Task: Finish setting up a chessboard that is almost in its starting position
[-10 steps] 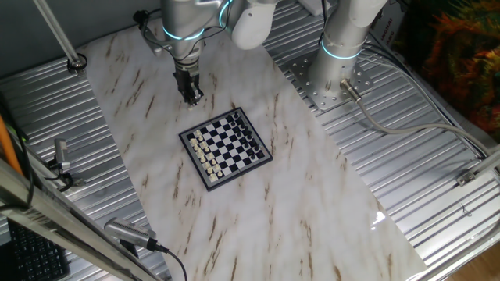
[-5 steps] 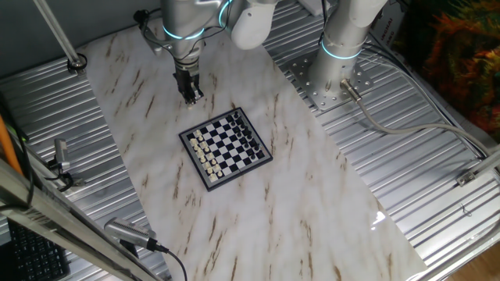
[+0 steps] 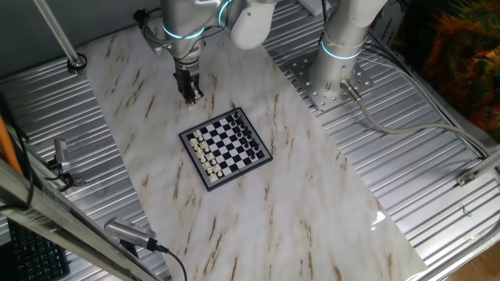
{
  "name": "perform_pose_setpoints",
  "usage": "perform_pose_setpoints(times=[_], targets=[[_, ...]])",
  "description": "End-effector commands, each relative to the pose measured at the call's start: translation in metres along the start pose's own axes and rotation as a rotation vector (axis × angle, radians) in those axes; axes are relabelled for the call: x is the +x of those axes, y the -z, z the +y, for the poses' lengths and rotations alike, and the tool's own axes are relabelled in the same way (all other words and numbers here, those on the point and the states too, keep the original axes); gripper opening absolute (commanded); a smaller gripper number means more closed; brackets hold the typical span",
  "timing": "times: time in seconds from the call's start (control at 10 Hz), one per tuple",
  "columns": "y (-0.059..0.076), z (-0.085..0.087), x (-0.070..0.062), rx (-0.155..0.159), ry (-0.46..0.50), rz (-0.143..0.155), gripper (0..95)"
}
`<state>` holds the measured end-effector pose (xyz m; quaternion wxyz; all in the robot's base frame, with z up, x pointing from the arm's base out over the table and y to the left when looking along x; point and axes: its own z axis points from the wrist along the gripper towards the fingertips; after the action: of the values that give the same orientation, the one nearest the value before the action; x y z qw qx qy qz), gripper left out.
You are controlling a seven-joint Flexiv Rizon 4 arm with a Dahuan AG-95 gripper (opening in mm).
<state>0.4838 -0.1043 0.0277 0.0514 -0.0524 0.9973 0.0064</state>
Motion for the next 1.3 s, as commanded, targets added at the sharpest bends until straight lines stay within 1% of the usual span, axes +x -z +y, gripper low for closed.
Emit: perform_pose_setpoints(times=[0.1,0.9,1.3], targets=[[0.002,0.000,-0.001,0.000,0.002,0.003,0.0],[0.010,-0.001,-0.001,-0.004,0.016,0.004,0.0],[0.014,-0.002,-0.003,-0.004,0.025,-0.002,0.0]])
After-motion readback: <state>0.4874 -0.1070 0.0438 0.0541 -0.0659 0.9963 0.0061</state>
